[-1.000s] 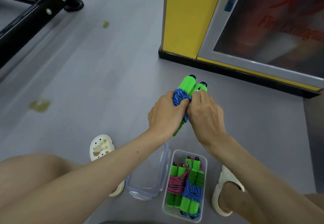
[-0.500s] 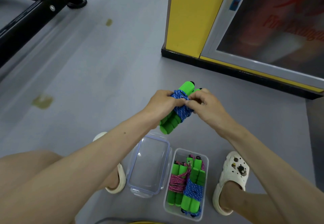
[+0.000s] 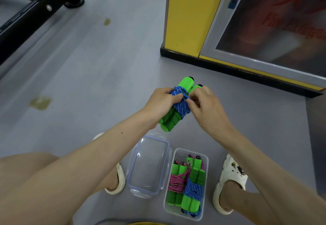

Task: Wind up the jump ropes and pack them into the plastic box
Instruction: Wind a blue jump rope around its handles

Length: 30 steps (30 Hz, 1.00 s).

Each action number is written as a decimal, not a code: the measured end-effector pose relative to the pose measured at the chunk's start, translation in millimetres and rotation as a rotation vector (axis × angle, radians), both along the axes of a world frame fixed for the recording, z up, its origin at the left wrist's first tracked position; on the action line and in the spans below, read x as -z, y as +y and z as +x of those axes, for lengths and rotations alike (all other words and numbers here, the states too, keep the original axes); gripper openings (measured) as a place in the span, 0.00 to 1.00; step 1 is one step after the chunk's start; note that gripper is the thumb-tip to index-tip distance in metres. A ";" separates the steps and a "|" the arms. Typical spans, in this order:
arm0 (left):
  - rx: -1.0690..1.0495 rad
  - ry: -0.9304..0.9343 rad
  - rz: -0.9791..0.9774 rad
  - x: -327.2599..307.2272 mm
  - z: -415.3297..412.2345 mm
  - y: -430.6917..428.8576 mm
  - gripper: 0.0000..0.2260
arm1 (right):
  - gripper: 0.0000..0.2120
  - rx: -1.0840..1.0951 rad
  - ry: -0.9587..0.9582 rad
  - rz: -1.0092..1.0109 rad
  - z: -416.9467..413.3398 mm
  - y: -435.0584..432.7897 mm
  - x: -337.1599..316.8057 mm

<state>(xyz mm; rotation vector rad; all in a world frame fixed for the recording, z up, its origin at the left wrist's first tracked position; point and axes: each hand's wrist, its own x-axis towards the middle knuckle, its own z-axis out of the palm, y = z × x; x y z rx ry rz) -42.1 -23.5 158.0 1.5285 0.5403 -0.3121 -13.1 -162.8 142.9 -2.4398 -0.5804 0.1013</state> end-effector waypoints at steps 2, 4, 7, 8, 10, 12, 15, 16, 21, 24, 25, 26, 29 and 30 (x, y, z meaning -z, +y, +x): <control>-0.039 -0.016 0.057 2.8 -0.1 -6.1 0.06 | 0.04 0.014 -0.061 -0.079 -2.7 3.0 -0.9; -0.092 -0.011 0.090 3.9 -1.1 -12.6 0.06 | 0.05 0.023 -0.089 -0.149 -5.2 6.0 0.4; -0.162 -0.004 0.134 1.5 -1.2 -19.3 0.13 | 0.07 0.087 -0.132 -0.141 -6.9 9.4 -2.5; -0.187 -0.006 0.131 2.7 -0.3 -20.5 0.15 | 0.07 0.123 -0.135 -0.111 -5.8 9.8 -3.9; -0.233 -0.014 0.123 4.0 0.3 -24.1 0.16 | 0.05 0.165 -0.120 -0.135 -4.5 11.7 -8.7; -0.246 -0.015 0.163 4.9 -0.8 -27.8 0.14 | 0.02 0.126 -0.177 -0.279 -6.1 15.9 -11.1; -0.272 -0.022 0.242 4.9 -4.2 -32.8 0.09 | 0.16 0.067 -0.222 -0.578 -12.4 23.1 -18.6; -0.279 -0.018 0.271 4.9 -5.0 -33.8 0.08 | 0.17 0.062 -0.198 -0.685 -14.6 24.3 -17.4; -0.241 0.040 0.326 1.9 -6.7 -37.6 0.08 | 0.11 0.095 -0.216 -0.854 -15.4 27.8 -22.0; -0.242 0.013 0.296 0.2 -4.3 -33.2 0.09 | 0.10 0.028 -0.149 -0.699 -12.9 22.0 -22.9; -0.256 0.003 0.260 -0.6 -3.2 -30.9 0.10 | 0.09 0.038 -0.126 -0.629 -11.2 19.0 -23.8; -0.280 0.001 0.216 -0.3 -2.0 -28.1 0.12 | 0.06 0.056 -0.122 -0.545 -10.7 15.8 -24.7; -0.358 0.016 0.081 -1.1 1.4 -22.1 0.20 | 0.04 0.125 -0.099 -0.247 -9.6 9.4 -19.0; -0.386 0.017 0.024 -2.6 2.5 -20.5 0.20 | 0.05 0.124 -0.124 -0.157 -10.0 7.5 -15.4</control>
